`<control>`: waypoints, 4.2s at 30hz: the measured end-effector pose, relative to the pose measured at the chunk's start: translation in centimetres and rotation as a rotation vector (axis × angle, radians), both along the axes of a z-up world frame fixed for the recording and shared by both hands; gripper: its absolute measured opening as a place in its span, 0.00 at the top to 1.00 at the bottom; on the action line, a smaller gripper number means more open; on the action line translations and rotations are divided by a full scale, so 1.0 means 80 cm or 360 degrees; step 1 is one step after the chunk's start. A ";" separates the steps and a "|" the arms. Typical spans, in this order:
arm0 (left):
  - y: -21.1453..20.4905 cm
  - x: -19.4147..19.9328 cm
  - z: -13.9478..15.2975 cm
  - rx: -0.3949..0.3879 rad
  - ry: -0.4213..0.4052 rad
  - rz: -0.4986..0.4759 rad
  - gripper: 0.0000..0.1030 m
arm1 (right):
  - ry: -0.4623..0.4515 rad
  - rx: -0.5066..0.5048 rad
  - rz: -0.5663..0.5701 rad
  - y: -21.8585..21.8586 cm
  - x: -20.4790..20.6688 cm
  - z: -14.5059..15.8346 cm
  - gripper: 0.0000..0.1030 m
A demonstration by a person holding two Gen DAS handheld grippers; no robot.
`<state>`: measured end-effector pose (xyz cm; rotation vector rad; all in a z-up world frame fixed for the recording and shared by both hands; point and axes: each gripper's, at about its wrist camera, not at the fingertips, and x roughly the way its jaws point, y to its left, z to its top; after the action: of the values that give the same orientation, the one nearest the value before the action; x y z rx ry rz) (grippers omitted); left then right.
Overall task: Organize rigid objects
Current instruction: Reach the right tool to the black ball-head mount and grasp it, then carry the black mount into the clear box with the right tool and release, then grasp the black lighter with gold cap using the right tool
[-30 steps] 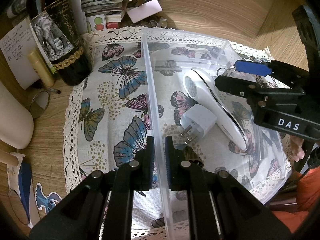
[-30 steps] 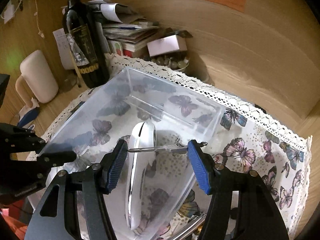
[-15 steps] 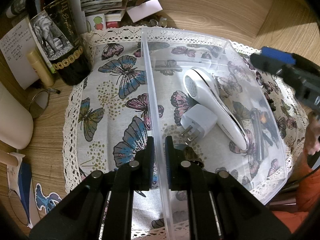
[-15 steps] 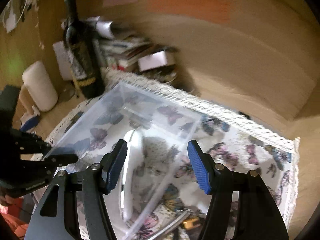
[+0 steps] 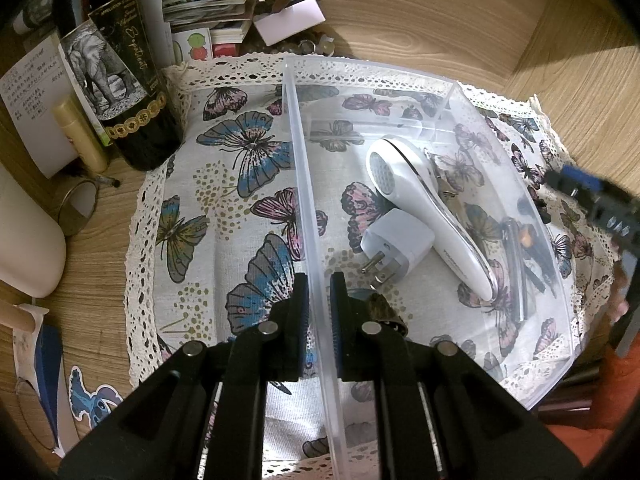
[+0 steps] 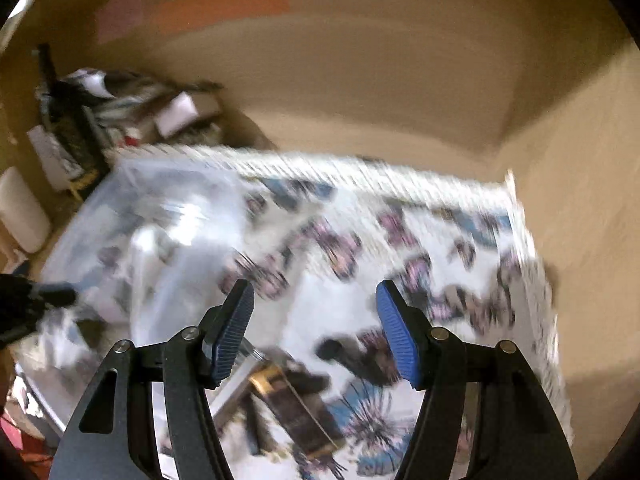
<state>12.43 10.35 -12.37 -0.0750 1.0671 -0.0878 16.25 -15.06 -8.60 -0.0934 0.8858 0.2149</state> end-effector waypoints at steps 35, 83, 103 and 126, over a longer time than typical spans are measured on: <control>0.000 -0.001 0.000 0.0002 -0.0005 -0.0003 0.90 | 0.0198 -0.0099 -0.0063 -0.033 0.007 -0.068 0.57; 0.001 0.000 -0.001 -0.0002 -0.0010 -0.0004 0.90 | -0.0089 0.0107 0.0497 0.123 -0.014 0.018 0.79; 0.000 -0.001 -0.001 0.0003 -0.0014 -0.0011 0.90 | -0.0007 0.0072 0.0478 0.123 -0.019 0.019 0.70; -0.002 -0.001 -0.001 0.0002 -0.0015 -0.0018 0.90 | 0.0220 -0.0048 0.0052 -0.001 -0.047 -0.032 0.61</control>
<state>12.34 10.20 -12.43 -0.0675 1.0581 -0.0979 12.45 -15.17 -11.15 -0.1225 1.0256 0.2409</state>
